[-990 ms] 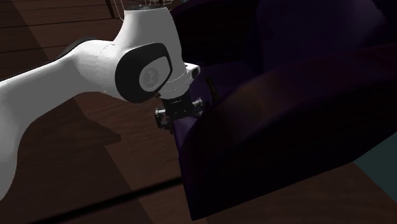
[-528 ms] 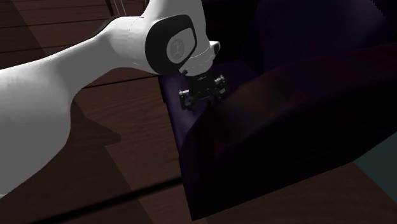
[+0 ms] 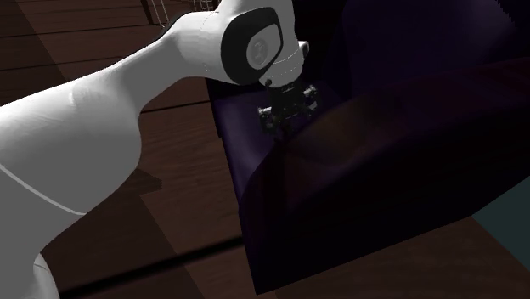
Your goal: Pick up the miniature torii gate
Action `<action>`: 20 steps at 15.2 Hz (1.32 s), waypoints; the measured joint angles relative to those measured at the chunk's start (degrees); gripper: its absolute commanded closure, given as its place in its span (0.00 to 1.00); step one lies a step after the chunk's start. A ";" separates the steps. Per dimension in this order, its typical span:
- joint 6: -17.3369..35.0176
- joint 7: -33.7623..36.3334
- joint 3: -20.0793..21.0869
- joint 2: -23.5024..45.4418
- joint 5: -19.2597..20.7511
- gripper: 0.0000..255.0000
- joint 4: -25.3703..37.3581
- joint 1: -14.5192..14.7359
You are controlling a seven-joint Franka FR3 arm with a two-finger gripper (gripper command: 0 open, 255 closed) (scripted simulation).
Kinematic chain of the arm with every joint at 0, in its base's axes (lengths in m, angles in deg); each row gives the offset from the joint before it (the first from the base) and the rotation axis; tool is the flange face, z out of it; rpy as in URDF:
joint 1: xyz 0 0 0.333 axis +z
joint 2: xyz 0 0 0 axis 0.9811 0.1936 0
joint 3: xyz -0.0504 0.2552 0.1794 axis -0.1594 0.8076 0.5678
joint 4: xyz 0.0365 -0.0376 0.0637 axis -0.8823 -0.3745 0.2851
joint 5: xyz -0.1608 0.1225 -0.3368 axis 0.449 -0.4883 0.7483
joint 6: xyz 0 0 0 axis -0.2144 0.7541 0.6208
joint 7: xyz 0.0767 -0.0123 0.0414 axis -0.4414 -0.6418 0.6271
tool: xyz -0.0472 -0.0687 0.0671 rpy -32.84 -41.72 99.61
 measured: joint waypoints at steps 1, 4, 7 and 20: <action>0.84 0.15 0.01 -0.35 0.17 0.00 -1.18 0.15; 3.72 0.69 0.04 -1.82 0.82 0.00 -5.50 0.66; 4.27 0.70 0.03 -1.84 0.82 1.00 -5.95 0.63; 0.56 -0.06 -0.03 -0.12 0.04 1.00 -0.59 -0.01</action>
